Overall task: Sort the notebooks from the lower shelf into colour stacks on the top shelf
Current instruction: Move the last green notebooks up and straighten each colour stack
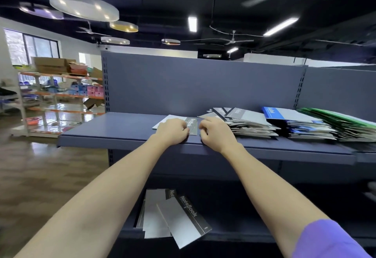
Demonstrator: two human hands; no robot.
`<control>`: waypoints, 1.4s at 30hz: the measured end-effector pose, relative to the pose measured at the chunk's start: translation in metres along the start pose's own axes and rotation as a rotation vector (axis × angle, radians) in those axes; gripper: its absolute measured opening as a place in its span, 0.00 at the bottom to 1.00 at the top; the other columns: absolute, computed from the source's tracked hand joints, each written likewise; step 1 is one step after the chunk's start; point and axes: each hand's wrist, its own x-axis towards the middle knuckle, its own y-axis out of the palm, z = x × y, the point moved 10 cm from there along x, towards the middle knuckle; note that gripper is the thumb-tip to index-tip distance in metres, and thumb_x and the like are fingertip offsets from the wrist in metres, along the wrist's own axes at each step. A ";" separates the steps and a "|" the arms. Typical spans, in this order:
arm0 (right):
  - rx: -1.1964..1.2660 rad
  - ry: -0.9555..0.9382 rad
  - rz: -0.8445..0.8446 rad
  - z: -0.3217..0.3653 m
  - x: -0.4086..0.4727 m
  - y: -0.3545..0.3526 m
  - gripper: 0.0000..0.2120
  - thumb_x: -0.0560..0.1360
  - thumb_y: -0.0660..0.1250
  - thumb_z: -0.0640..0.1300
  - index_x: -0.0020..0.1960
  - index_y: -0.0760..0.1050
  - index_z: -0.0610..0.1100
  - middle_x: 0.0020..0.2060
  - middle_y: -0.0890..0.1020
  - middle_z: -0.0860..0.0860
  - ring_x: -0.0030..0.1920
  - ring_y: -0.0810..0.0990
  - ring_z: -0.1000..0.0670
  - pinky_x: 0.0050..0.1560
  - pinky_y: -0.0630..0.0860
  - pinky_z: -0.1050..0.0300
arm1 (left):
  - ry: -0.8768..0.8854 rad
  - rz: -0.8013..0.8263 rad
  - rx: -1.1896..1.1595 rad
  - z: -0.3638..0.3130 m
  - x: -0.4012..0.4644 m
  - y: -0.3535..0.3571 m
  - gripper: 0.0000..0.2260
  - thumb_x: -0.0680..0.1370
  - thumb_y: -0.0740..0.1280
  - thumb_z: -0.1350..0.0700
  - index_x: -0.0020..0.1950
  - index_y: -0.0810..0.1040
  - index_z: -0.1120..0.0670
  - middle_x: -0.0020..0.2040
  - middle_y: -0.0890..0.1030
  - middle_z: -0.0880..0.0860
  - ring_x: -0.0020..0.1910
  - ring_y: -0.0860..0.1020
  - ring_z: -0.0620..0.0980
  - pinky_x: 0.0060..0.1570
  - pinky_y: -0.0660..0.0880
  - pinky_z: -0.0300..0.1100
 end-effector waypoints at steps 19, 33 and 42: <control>-0.187 -0.086 0.102 0.037 -0.173 0.087 0.06 0.74 0.61 0.42 0.49 0.72 0.42 0.43 0.74 0.47 0.40 0.71 0.45 0.43 0.72 0.48 | 0.588 -0.320 0.112 -0.025 -0.155 0.077 0.14 0.69 0.67 0.64 0.55 0.78 0.58 0.68 0.75 0.61 0.69 0.72 0.63 0.59 0.74 0.54; -0.068 0.316 0.813 0.042 -0.266 0.253 0.38 0.73 0.72 0.60 0.73 0.62 0.42 0.71 0.68 0.45 0.70 0.68 0.42 0.67 0.69 0.50 | 0.122 0.280 0.007 0.107 -0.222 0.238 0.13 0.81 0.57 0.54 0.64 0.73 0.54 0.60 0.76 0.53 0.60 0.74 0.57 0.55 0.68 0.47; -0.180 0.446 0.695 0.014 -0.269 0.255 0.29 0.74 0.59 0.29 0.73 0.65 0.45 0.68 0.73 0.47 0.60 0.77 0.42 0.46 0.71 0.54 | 0.081 0.452 0.233 0.109 -0.215 0.275 0.19 0.80 0.65 0.53 0.68 0.69 0.60 0.65 0.72 0.60 0.65 0.70 0.59 0.58 0.71 0.48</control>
